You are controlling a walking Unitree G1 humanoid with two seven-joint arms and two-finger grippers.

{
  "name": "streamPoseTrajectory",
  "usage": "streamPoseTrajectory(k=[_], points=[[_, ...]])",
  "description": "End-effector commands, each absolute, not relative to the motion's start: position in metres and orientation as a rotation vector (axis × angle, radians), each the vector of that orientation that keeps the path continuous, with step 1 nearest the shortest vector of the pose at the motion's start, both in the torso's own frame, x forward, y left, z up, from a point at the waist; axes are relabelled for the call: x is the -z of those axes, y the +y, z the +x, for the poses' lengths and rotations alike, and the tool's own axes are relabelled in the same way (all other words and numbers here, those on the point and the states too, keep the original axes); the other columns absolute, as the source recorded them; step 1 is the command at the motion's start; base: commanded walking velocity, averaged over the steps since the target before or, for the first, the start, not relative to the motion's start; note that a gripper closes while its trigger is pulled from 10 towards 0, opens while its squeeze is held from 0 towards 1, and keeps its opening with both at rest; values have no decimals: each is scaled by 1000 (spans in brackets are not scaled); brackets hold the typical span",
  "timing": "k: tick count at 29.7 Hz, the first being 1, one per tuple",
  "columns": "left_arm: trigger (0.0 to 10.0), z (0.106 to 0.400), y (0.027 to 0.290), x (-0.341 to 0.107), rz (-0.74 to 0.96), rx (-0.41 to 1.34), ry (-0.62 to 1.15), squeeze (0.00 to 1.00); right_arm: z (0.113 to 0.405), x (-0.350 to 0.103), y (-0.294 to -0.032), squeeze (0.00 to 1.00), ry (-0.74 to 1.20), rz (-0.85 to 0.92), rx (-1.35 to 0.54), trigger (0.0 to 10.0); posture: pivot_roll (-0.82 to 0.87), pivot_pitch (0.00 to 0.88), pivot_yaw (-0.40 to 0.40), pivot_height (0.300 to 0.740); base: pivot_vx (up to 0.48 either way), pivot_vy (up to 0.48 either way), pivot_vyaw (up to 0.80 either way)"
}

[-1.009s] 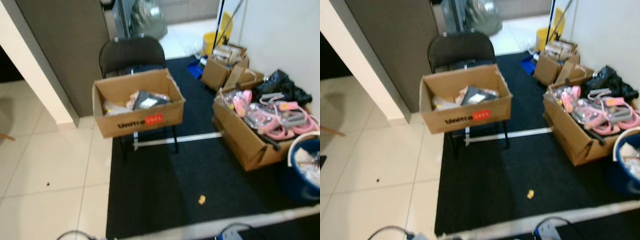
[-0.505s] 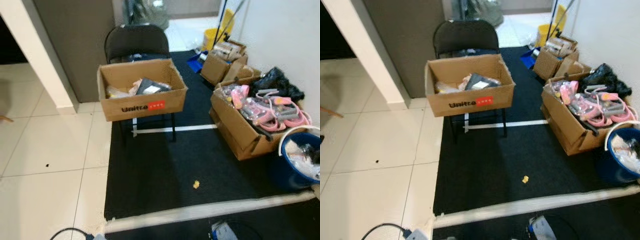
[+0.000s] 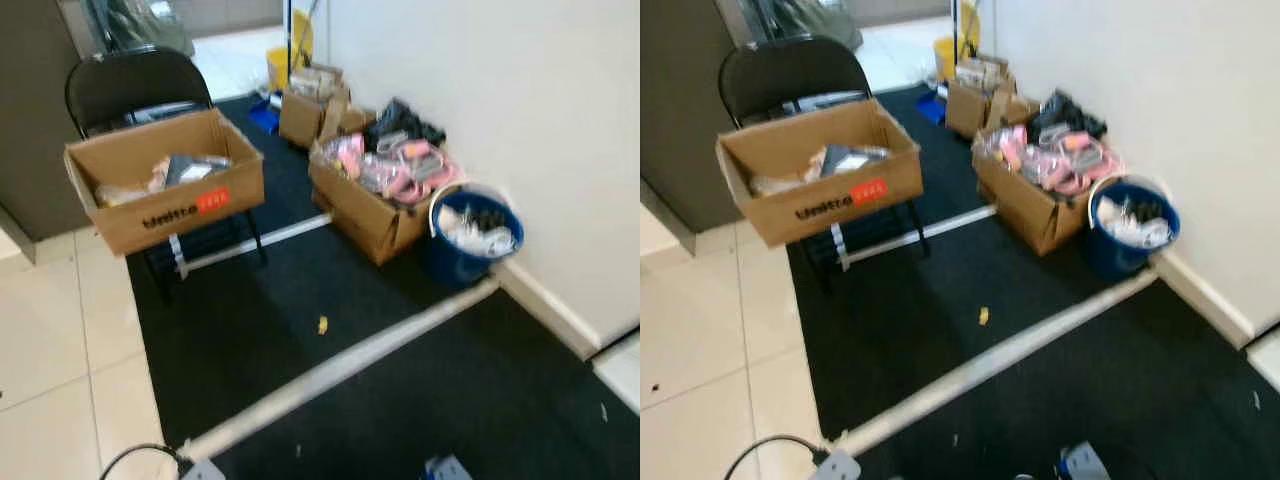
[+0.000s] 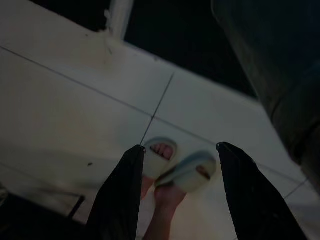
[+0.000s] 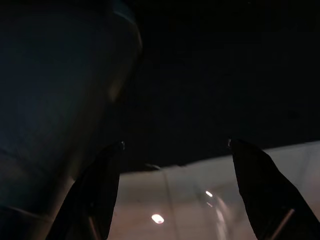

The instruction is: Picking trash to rubbish bin

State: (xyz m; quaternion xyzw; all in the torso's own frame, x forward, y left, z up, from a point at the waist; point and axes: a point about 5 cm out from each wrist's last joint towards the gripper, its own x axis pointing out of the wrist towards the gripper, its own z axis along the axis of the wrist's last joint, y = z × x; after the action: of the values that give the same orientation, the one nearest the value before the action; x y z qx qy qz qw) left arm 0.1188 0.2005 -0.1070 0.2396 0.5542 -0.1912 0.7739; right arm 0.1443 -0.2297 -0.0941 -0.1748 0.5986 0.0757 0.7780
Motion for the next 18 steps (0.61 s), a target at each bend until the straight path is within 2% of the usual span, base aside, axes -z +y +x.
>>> streamPoseTrajectory(k=[1,7,18], points=[[10000,112,200,109,520,430,1218,0,133,97,-234,0,1327,-376,-157,10000,45,98,57,740,-292,0,-800],[10000,111,202,109,512,424,1221,0,132,97,-234,0,1322,-359,-139,10000,45,98,57,740,-279,0,-696],[10000,114,201,108,476,392,1219,0,133,97,-233,0,1312,-351,-138,10000,45,103,56,740,0,0,0]])
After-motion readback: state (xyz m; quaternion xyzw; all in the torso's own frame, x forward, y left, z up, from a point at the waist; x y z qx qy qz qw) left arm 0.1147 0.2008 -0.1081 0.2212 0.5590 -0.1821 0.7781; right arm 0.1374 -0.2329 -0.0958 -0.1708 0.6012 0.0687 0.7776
